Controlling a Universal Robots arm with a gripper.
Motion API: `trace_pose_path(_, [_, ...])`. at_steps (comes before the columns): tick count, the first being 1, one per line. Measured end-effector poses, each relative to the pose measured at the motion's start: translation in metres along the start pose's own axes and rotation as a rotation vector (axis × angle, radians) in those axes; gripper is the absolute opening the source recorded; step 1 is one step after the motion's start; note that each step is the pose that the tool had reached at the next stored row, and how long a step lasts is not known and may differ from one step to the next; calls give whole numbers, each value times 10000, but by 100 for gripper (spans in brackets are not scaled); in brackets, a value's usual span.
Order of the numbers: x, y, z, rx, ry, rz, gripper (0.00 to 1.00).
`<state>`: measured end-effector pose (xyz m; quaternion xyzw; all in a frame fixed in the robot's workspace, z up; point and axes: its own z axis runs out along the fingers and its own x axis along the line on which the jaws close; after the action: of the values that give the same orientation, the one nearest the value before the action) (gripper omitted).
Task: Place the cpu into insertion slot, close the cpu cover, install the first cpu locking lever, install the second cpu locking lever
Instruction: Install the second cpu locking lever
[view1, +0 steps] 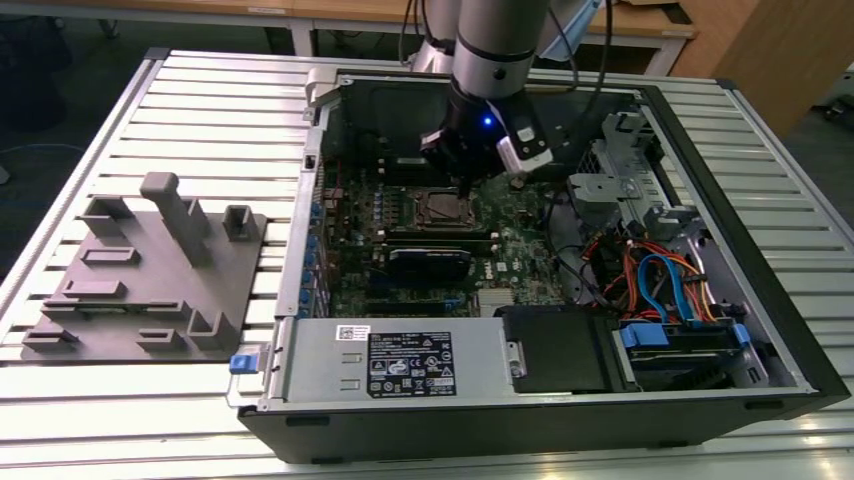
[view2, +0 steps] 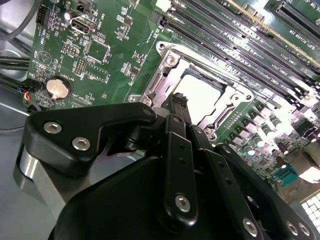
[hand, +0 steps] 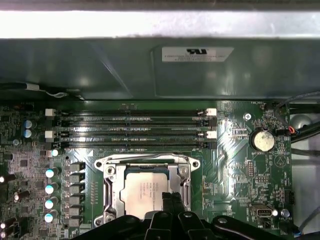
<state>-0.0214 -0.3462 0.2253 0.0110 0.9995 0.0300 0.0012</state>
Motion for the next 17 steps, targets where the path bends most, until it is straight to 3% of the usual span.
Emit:
trace_pose_path(7, [-2,-107,-6,-8,-1,0,11])
trace_pose_path(11, [-2,-122,-12,-6,21,3,11])
trace_pose_path(13, [-3,-122,-20,-3,62,1,11])
trace_pose_path(15, [-3,-122,-23,11,152,-21,11])
trace_pose_path(17, [-2,-122,-26,13,179,-67,11])
